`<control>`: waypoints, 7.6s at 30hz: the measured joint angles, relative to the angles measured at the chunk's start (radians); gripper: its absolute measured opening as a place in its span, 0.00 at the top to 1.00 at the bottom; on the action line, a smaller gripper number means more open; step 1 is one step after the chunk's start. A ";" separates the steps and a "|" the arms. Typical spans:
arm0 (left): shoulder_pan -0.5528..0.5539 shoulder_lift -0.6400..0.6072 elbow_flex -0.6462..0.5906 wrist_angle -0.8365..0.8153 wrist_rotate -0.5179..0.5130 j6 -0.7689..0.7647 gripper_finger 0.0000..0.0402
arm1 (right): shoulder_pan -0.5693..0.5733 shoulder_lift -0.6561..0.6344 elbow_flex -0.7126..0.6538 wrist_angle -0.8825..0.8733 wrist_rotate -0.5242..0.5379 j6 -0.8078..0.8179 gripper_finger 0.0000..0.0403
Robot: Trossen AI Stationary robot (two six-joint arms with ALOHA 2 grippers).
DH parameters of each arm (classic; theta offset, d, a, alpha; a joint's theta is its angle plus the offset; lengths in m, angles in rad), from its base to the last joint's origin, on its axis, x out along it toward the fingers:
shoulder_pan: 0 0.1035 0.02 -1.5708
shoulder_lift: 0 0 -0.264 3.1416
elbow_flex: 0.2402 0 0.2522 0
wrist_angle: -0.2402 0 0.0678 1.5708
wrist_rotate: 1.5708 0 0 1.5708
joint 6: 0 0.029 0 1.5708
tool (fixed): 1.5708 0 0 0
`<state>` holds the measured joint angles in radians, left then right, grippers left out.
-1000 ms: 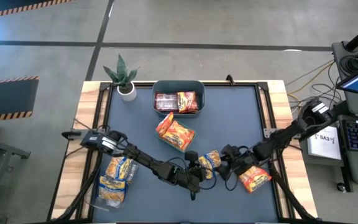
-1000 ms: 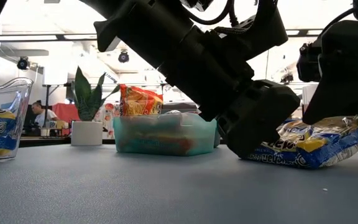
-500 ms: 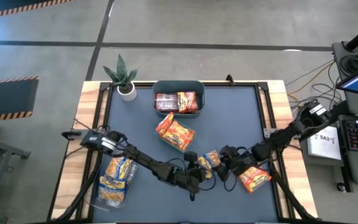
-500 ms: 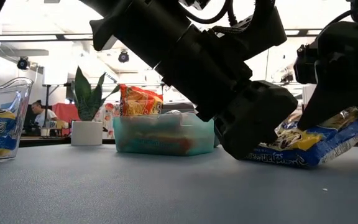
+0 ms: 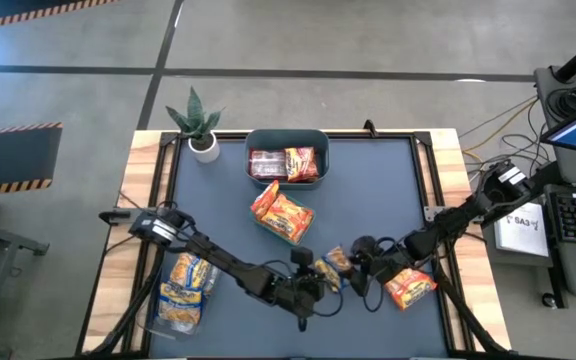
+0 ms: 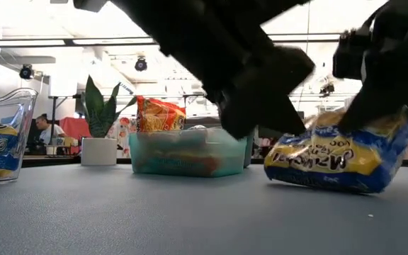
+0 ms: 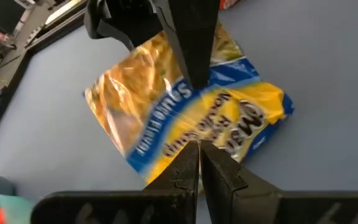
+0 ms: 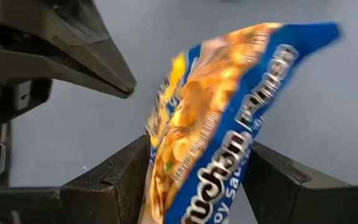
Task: Sort Maruchan noodles
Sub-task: Put the blue noodle pack into the transparent bin, then put the orange noodle pack into the green bin
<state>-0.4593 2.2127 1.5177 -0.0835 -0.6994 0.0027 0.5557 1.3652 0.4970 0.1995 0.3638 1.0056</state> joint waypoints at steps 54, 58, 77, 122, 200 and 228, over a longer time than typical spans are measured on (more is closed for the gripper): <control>0.010 -0.239 -0.532 0.773 0.174 -0.102 0.38 | 0.049 0.217 0.300 -0.110 0.044 -0.421 0.47; 0.012 -0.239 -0.532 0.751 0.279 -0.133 0.33 | 0.049 0.268 0.376 -0.202 0.055 -0.427 0.47; 0.009 -0.237 -0.532 0.670 0.368 -0.174 0.37 | 0.071 0.349 0.584 -0.405 0.064 -0.549 0.47; -0.135 -0.818 -0.533 -0.039 0.371 -0.279 0.79 | 0.133 -0.079 0.474 -0.478 0.371 -0.614 0.47; -0.157 -1.201 -0.466 -1.487 0.641 -1.171 0.76 | 0.131 -0.049 0.427 -0.366 0.398 -0.649 0.47; -0.157 -0.947 -0.537 -1.314 0.781 -1.131 1.00 | 0.131 -0.047 0.427 -0.366 0.397 -0.639 0.47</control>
<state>-0.6167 1.2661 0.9803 -1.3975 0.0812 -1.1279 0.6868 1.3178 0.9241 -0.1661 0.7609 0.3664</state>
